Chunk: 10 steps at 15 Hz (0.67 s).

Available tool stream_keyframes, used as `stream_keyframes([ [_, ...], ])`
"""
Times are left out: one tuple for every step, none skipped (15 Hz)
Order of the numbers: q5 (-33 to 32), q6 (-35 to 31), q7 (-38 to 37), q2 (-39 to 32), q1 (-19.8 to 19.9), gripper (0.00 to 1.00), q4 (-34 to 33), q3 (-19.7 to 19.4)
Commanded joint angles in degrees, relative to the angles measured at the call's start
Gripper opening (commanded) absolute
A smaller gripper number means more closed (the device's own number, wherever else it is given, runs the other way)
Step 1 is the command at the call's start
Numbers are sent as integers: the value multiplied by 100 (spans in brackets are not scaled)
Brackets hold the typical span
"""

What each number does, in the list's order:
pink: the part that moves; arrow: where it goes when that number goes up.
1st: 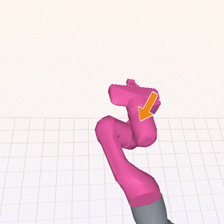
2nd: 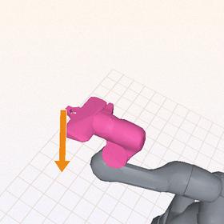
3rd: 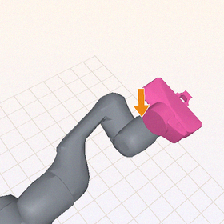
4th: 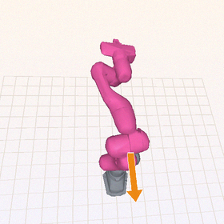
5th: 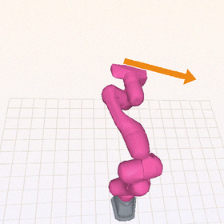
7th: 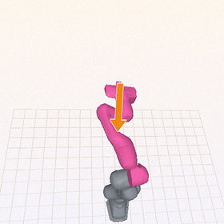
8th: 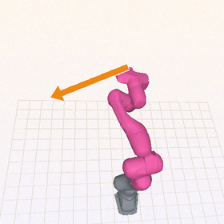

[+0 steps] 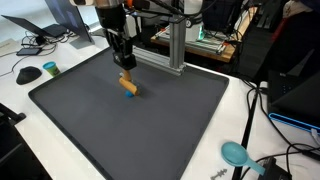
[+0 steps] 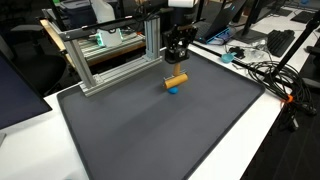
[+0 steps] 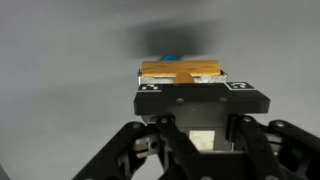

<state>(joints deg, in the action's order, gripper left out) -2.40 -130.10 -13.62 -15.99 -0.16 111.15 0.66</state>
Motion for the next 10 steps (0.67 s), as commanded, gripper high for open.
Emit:
stream_keyframes([
  [174,2,-15,-162,-45,22,-219,-68],
  [184,23,-5,-203,-46,22,-248,-70],
  [203,46,10,-237,-44,22,-270,-66],
  [237,116,25,-287,-39,22,-309,-61],
  [249,119,14,-330,-39,22,-330,-67],
  [262,133,14,-366,-38,22,-360,-69],
  [284,145,31,-395,-32,22,-390,-67],
  [282,157,19,-430,-34,22,-422,-75],
  [324,180,61,-465,-20,22,-452,-65],
  [326,224,55,-507,-21,22,-490,-71],
])
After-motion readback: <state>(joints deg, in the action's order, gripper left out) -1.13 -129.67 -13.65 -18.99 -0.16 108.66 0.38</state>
